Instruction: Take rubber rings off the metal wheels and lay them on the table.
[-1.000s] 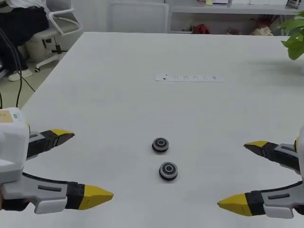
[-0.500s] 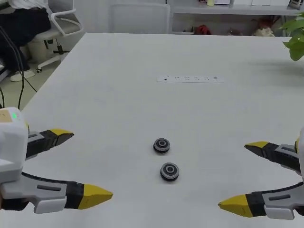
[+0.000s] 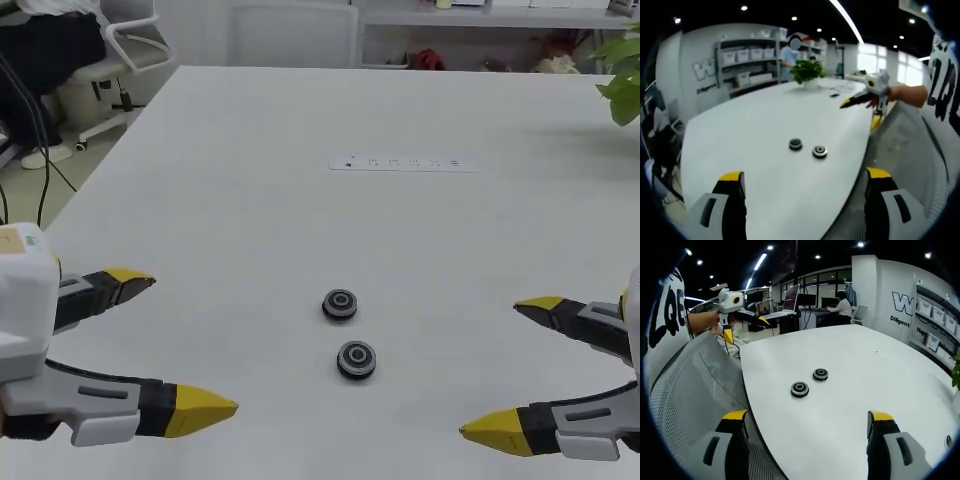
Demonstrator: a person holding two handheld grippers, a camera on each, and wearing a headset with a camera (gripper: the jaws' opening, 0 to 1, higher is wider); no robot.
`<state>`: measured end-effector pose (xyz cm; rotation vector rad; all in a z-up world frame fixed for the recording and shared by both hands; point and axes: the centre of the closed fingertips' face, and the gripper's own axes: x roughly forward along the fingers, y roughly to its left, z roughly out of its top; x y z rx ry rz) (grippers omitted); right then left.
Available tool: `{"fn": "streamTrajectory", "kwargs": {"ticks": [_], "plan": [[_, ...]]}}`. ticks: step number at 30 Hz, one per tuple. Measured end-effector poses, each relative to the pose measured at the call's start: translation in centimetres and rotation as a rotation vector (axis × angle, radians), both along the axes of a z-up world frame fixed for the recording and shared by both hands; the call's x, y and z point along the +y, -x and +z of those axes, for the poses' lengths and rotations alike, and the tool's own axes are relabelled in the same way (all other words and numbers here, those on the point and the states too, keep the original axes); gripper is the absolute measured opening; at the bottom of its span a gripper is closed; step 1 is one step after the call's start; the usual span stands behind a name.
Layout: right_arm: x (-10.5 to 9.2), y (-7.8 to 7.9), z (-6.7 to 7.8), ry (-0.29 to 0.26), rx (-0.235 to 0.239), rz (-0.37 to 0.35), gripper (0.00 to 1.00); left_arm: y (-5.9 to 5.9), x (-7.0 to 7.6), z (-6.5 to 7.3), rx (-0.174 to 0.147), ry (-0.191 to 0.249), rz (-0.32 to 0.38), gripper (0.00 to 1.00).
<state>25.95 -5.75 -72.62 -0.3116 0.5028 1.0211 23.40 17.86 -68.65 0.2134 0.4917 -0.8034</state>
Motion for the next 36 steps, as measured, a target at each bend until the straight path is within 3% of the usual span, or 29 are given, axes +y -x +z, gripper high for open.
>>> {"fn": "streamTrajectory", "kwargs": {"ticks": [21, 36], "plan": [[-0.1, -0.4, 0.3, 0.021, -0.003, 0.021, 0.94, -0.6, -0.3, 0.5, 0.002, -0.012, -0.022, 1.0], [0.6, -0.9, 1.5, 0.024, -0.025, 0.035, 0.94, -1.0, -0.2, 0.9, 0.004, -0.02, -0.033, 1.0]]}}
